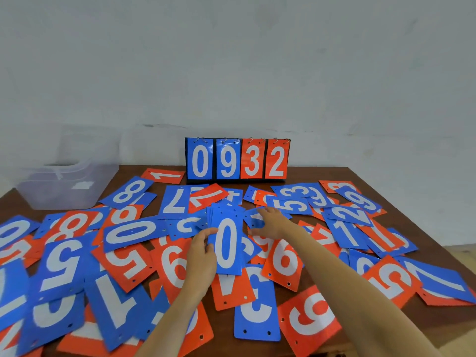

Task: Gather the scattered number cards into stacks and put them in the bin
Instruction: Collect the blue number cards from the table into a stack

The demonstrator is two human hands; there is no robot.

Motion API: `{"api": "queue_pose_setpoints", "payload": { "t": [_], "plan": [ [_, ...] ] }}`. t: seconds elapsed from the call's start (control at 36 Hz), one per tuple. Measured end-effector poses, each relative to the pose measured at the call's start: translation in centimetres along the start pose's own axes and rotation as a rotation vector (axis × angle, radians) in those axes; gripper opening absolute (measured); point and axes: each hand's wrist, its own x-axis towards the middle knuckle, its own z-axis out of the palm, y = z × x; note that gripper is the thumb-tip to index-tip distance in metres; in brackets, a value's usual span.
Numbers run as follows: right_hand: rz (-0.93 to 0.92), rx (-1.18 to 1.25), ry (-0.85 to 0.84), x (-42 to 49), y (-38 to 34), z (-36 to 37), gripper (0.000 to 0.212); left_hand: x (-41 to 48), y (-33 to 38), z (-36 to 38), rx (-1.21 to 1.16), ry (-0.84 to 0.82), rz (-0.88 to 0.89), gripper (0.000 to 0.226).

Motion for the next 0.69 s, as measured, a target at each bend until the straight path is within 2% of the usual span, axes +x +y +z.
{"api": "queue_pose_setpoints", "payload": {
  "t": [0.08, 0.25, 0.33, 0.39, 0.5, 0.69],
  "plan": [
    [0.0, -0.017, -0.013, 0.2, -0.4, 0.1, 0.073, 0.0, 0.0, 0.0, 0.007, 0.001, -0.005, 0.041],
    [0.021, -0.172, 0.089, -0.4, -1.7, 0.8, 0.046, -0.3, 0.5, -0.1, 0.035, 0.002, -0.006, 0.04],
    [0.029, -0.218, 0.139, -0.8, -1.9, 0.8, 0.041, -0.6, 1.0, -0.1, 0.006, -0.005, 0.003, 0.04],
    [0.021, -0.209, 0.197, -1.1, -1.6, 0.5, 0.043, -0.9, 1.5, -0.3, 0.003, -0.002, 0.013, 0.04],
    [-0.084, -0.175, 0.332, -2.9, -0.5, -0.1, 0.066, -1.5, 2.0, -0.8, 0.056, 0.004, 0.027, 0.04],
    [-0.292, -0.21, 0.479, -8.4, 2.7, -0.7, 0.058, -2.7, 3.1, -0.4, 0.11, 0.002, 0.099, 0.039]
  ]
}}
